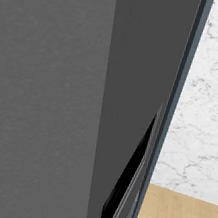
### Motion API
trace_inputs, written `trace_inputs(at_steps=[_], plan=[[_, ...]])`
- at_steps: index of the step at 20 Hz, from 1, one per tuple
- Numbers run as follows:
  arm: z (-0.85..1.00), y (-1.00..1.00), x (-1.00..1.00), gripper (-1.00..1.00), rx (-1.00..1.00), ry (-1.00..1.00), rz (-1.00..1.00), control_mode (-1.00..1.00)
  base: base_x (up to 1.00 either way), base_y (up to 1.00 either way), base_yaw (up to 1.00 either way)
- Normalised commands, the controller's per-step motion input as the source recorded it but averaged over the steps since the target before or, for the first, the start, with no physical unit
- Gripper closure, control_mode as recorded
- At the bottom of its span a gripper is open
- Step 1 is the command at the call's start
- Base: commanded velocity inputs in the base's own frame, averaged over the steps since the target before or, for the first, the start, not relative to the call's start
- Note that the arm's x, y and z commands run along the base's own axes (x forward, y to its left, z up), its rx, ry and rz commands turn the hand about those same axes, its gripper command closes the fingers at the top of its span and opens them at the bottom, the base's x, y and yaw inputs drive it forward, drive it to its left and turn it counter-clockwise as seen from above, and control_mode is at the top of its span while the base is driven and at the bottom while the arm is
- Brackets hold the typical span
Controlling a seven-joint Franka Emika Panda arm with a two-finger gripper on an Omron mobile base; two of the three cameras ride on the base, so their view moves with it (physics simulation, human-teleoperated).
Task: Place one bell pepper and one steak in each tupperware on the nearby counter, to pack two identical lunches.
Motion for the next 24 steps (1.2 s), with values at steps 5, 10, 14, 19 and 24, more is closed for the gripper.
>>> trace_inputs(at_steps=[5, 10, 14, 19, 24], plan=[[-0.15, -0.14, -0.01, -1.0, 0.0, -0.04, 0.0, -1.0, 0.0, 0.0, 0.0], [-0.65, -0.26, -0.01, -1.0, 0.0, -0.12, 0.0, -1.0, 0.0, 0.0, 0.0], [-0.49, -0.03, 0.02, -1.0, 0.0, -0.18, -0.01, -1.0, 0.0, 0.0, 0.0], [-0.18, -0.23, 0.22, -1.0, 0.0, -0.06, 0.0, -1.0, 0.0, 0.0, 0.0], [-0.02, -0.05, 0.4, -1.0, 0.0, -0.07, 0.0, -1.0, 0.0, 0.0, 0.0]])
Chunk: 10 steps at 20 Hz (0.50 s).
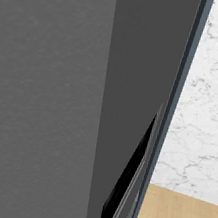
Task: Place one bell pepper and one steak in each tupperware on the nearby counter, to pack two identical lunches.
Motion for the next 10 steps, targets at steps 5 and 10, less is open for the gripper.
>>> trace_inputs(at_steps=[5, 10], plan=[[0.0, -0.1, 0.48, -1.0, 0.0, 0.0, -0.02, -1.0, 0.0, 0.0, 0.0], [0.0, -0.33, 0.32, -1.0, 0.0, 0.0, -0.01, -1.0, 0.0, 0.0, 0.0]])
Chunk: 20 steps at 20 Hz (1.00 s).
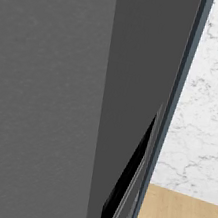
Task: Place one bell pepper and one steak in each tupperware on the nearby counter, to pack two identical lunches.
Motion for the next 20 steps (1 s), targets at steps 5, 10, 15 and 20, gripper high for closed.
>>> trace_inputs(at_steps=[5, 10, 15, 20], plan=[[-0.04, -0.15, 0.24, -1.0, 0.0, 0.0, 0.0, -1.0, 0.0, 0.0, 0.0], [-0.17, -0.07, 0.39, -1.0, 0.0, 0.0, 0.0, -1.0, 0.0, 0.0, 0.0], [-0.26, -0.01, 0.36, -1.0, 0.0, -0.01, 0.0, -1.0, 0.0, 0.0, 0.0], [-0.12, -0.02, 0.38, -1.0, 0.0, 0.0, 0.0, -1.0, 0.0, 0.0, 0.0]])
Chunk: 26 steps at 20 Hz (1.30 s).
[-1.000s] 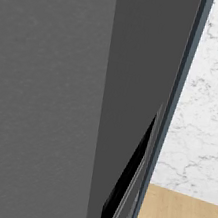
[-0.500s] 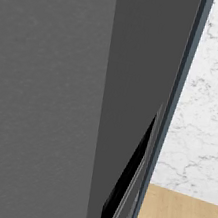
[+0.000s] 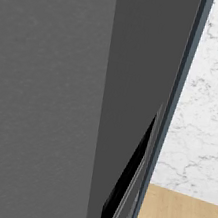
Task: Place one bell pepper and one steak in each tupperware on the nearby counter, to pack two identical lunches.
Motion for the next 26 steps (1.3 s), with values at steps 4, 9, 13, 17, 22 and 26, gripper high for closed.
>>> trace_inputs(at_steps=[4, 9, 13, 17, 22, 26], plan=[[-0.1, -0.11, 0.4, -1.0, 0.0, 0.0, 0.0, -1.0, 0.0, 0.0, 0.0], [-0.19, -0.02, 0.42, -1.0, 0.0, 0.0, 0.0, -1.0, 0.0, 0.0, 0.0], [-0.14, -0.04, 0.42, -1.0, 0.0, 0.0, 0.0, -1.0, 0.0, 0.0, 0.0], [-0.08, -0.13, 0.34, -1.0, 0.0, 0.0, 0.0, -1.0, 0.0, 0.0, 0.0], [-0.11, -0.07, 0.3, -1.0, 0.0, 0.0, 0.0, -1.0, 0.0, 0.0, 0.0], [-0.19, 0.0, 0.24, -1.0, 0.0, 0.0, 0.0, -1.0, 0.0, 0.0, 0.0]])
